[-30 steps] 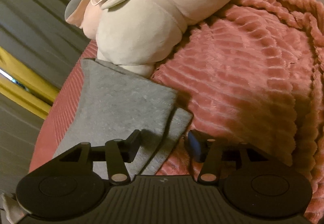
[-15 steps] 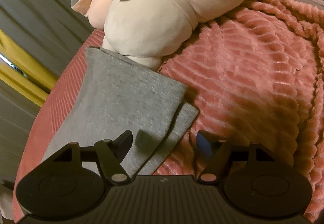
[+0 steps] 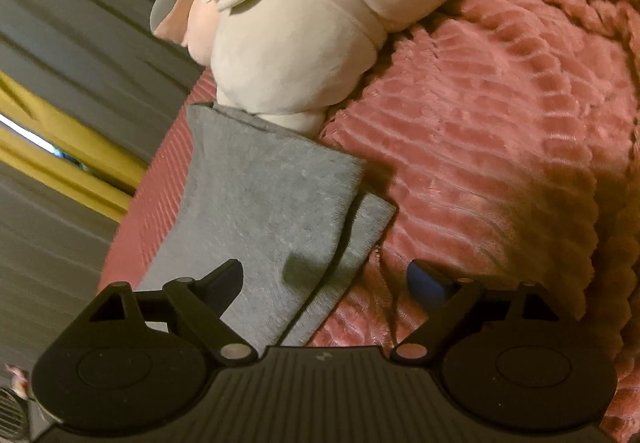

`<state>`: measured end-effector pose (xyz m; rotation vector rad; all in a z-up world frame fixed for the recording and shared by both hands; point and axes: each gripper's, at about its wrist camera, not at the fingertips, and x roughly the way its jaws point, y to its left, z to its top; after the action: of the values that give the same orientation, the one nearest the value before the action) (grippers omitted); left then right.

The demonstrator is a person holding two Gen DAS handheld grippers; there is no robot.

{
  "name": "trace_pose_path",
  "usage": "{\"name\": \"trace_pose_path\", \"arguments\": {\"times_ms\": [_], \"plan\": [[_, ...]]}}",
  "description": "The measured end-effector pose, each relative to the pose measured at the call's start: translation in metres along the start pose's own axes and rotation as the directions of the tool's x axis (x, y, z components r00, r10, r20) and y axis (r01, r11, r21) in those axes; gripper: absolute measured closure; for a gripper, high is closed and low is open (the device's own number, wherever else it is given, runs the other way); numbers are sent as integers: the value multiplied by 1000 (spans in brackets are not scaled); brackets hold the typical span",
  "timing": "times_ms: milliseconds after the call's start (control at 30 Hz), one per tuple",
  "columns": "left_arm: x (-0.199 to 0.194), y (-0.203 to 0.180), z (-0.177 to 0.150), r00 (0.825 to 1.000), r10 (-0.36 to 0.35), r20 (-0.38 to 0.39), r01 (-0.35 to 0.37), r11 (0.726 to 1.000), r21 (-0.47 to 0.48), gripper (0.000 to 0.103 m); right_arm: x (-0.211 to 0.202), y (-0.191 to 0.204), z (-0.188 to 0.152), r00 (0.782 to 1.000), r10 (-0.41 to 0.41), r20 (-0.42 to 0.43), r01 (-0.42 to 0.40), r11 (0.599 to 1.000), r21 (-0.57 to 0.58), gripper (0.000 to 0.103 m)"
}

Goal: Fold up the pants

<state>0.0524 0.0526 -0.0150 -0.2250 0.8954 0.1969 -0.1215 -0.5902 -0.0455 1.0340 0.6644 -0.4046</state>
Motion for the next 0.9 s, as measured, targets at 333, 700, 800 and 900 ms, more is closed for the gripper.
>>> {"name": "trace_pose_path", "arguments": {"times_ms": [333, 700, 800, 900], "plan": [[16, -12, -13, 1000, 18, -6, -18, 999, 43, 9, 4, -10, 3, 997, 65, 31, -66, 996, 53, 10], [15, -13, -14, 1000, 14, -10, -13, 999, 43, 6, 2, -16, 8, 998, 60, 34, -61, 997, 43, 32], [16, -12, -13, 1000, 7, -9, -6, 999, 33, 6, -4, -23, 9, 997, 68, 37, -71, 994, 88, 34], [17, -10, -12, 1000, 2, -8, -2, 1000, 25, 6, -9, -33, 11, 995, 87, 47, -92, 987, 133, 33]]}}
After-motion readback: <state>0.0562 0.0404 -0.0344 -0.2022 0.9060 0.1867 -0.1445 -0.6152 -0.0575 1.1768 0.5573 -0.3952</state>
